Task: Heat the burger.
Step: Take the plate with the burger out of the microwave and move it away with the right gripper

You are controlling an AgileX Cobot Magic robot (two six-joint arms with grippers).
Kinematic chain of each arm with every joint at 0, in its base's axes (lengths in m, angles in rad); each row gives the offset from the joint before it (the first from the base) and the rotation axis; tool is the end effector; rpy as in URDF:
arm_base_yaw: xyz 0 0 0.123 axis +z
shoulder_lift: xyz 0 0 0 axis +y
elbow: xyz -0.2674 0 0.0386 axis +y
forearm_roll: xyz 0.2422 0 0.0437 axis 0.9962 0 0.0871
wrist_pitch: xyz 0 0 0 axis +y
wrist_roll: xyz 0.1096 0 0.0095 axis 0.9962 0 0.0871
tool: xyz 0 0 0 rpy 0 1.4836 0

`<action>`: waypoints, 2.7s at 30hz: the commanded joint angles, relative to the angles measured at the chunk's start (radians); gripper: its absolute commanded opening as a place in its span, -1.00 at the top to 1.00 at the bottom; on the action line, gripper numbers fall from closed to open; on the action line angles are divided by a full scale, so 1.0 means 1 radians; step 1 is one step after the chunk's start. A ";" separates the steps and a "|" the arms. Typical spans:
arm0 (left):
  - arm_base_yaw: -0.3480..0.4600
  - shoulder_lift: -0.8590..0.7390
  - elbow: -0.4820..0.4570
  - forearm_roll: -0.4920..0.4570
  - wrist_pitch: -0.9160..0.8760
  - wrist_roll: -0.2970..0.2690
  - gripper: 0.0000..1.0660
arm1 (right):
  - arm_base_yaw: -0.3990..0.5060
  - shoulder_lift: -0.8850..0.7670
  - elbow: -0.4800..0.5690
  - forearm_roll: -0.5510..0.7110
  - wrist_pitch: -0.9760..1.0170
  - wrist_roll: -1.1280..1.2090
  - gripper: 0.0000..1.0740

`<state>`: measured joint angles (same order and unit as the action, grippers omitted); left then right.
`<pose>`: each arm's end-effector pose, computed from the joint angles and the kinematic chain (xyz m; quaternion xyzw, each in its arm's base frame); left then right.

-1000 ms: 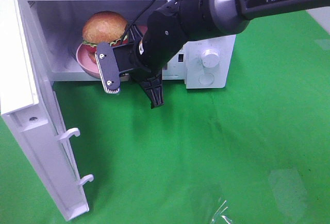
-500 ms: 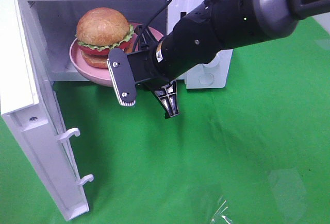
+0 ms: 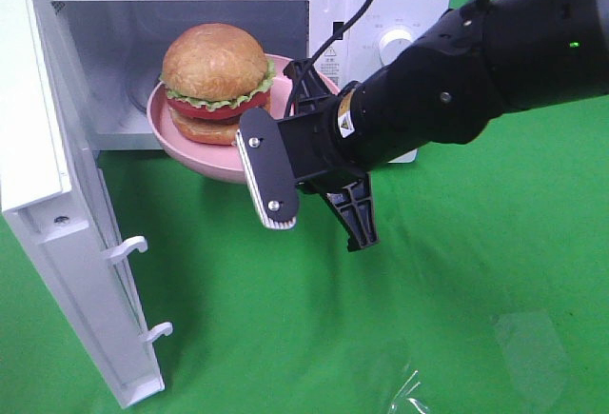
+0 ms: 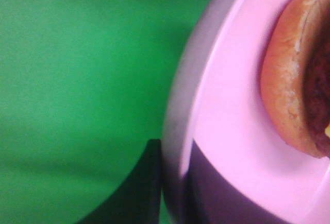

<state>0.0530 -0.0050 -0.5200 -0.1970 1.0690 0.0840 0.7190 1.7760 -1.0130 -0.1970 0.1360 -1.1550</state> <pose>0.0187 -0.0179 0.2724 0.0185 0.8445 -0.0620 0.5316 0.2829 0.2437 0.1615 -0.7955 0.4785 -0.1271 0.3494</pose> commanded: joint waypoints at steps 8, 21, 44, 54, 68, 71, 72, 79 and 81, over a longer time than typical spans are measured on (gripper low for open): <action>-0.005 -0.016 0.002 -0.008 -0.006 -0.004 -0.83 | -0.017 -0.211 0.188 0.007 -0.096 0.035 1.00; -0.005 -0.016 0.002 -0.008 -0.006 -0.004 -0.83 | -0.017 -0.418 0.343 0.006 -0.095 0.060 1.00; -0.005 -0.016 0.002 -0.008 -0.006 -0.004 -0.83 | -0.017 -0.781 0.471 -0.172 0.283 0.285 1.00; -0.005 -0.016 0.002 -0.008 -0.006 -0.004 -0.83 | -0.017 -0.810 0.471 -0.263 0.445 0.440 1.00; -0.005 -0.016 0.002 -0.008 -0.006 -0.004 -0.83 | -0.017 -0.810 0.471 -0.433 0.607 0.784 1.00; -0.005 -0.016 0.002 -0.008 -0.006 -0.004 -0.83 | -0.017 -0.810 0.471 -0.464 0.630 0.861 1.00; -0.005 -0.016 0.002 -0.008 -0.006 -0.004 -0.83 | -0.017 -0.810 0.471 -0.487 0.651 0.917 1.00; -0.005 -0.016 0.002 -0.008 -0.006 -0.004 -0.83 | -0.017 -0.801 0.507 -0.526 0.701 1.098 1.00; -0.005 -0.016 0.002 -0.008 -0.006 -0.004 -0.83 | -0.017 -0.795 0.510 -0.526 0.708 1.119 1.00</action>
<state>0.0530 -0.0050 -0.5200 -0.1970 1.0690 0.0840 0.7070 0.9870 -0.5000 -0.6630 0.8470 -0.0630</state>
